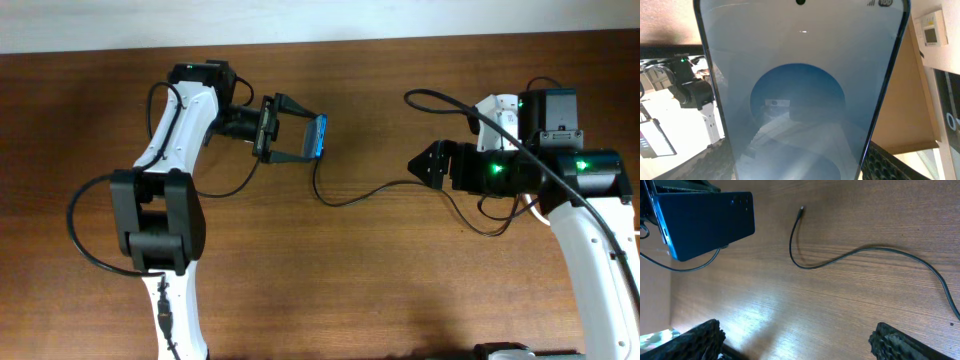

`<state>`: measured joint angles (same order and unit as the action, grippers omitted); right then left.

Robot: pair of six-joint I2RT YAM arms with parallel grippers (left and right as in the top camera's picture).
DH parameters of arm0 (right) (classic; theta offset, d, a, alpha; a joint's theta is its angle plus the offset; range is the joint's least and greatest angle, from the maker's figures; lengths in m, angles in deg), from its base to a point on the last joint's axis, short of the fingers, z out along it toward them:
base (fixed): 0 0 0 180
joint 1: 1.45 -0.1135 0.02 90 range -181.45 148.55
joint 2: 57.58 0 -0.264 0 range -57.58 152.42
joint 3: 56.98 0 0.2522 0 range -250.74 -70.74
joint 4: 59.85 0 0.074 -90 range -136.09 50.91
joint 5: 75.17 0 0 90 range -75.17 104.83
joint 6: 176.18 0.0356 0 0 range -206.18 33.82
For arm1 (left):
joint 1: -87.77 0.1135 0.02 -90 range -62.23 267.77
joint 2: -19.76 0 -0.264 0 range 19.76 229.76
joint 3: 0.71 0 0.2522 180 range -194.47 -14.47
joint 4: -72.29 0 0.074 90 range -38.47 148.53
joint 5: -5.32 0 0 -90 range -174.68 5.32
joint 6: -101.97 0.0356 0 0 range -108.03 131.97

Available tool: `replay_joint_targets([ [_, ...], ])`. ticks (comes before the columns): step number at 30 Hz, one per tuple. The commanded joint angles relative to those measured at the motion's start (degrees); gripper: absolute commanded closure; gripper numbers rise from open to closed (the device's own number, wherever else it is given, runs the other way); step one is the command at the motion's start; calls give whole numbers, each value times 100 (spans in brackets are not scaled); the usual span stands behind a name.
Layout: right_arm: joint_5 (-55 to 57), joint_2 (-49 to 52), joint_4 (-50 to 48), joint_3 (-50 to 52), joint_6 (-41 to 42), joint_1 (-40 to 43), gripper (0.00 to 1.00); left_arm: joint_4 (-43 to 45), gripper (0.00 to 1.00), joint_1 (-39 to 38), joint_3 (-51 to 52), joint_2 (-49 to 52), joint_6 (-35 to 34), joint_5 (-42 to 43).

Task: Plug charger to phone and switch on socket
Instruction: 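Bring the phone to the right gripper and grasp its edge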

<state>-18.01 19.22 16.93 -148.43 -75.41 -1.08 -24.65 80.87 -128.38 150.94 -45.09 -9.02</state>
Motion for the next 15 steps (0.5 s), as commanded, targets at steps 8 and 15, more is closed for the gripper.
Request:
replay_joint_targets([
  [8, 48, 20, -31, -98, 28, -35, 2, -26, 100, 39, -153, 7, -79, -719],
  [15, 7, 33, -964, -98, 1379, -125, 2, -22, 100, 11, -153, 7, -315, -833],
])
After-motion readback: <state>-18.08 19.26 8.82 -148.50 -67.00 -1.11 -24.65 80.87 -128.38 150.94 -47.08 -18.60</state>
